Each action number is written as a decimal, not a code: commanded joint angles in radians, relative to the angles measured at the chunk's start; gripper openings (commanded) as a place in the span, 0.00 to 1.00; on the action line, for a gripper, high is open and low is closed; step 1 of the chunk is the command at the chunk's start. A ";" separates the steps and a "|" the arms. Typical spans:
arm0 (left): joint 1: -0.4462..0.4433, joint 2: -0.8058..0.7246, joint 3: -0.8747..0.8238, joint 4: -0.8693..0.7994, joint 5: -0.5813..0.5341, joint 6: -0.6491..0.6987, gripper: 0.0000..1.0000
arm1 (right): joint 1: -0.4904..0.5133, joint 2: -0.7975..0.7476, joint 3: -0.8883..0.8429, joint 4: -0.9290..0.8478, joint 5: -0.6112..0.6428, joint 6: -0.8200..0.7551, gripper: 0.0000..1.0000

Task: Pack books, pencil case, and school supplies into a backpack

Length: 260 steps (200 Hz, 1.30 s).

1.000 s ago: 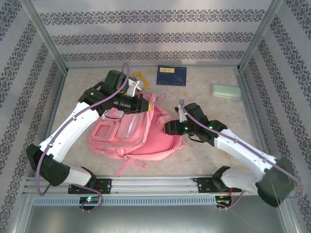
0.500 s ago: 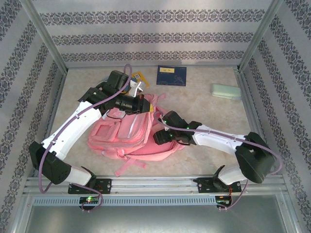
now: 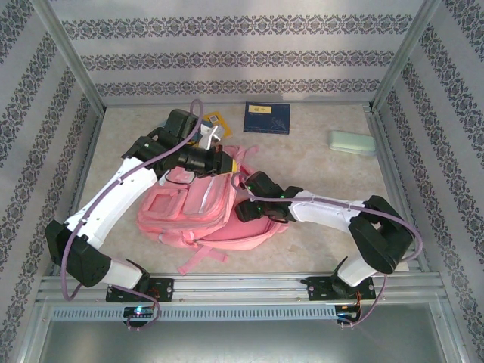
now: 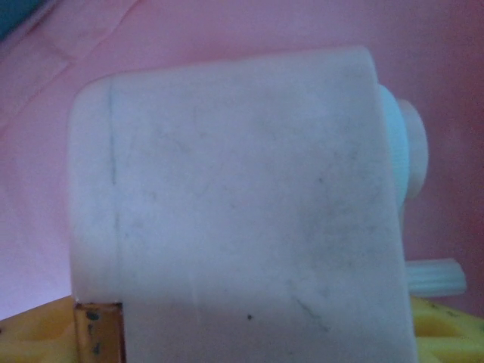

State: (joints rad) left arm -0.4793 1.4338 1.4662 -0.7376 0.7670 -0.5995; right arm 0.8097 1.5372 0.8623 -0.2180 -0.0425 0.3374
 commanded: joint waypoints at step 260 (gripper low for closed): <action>0.100 0.114 0.529 -0.319 -0.004 0.186 0.00 | 0.025 -0.012 0.279 0.146 -0.169 0.049 0.87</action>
State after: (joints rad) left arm -0.3721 1.5944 1.9808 -1.0706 0.7929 -0.4370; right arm 0.8680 1.6539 1.1877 -0.1345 -0.2211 0.3706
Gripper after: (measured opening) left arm 0.051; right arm 0.885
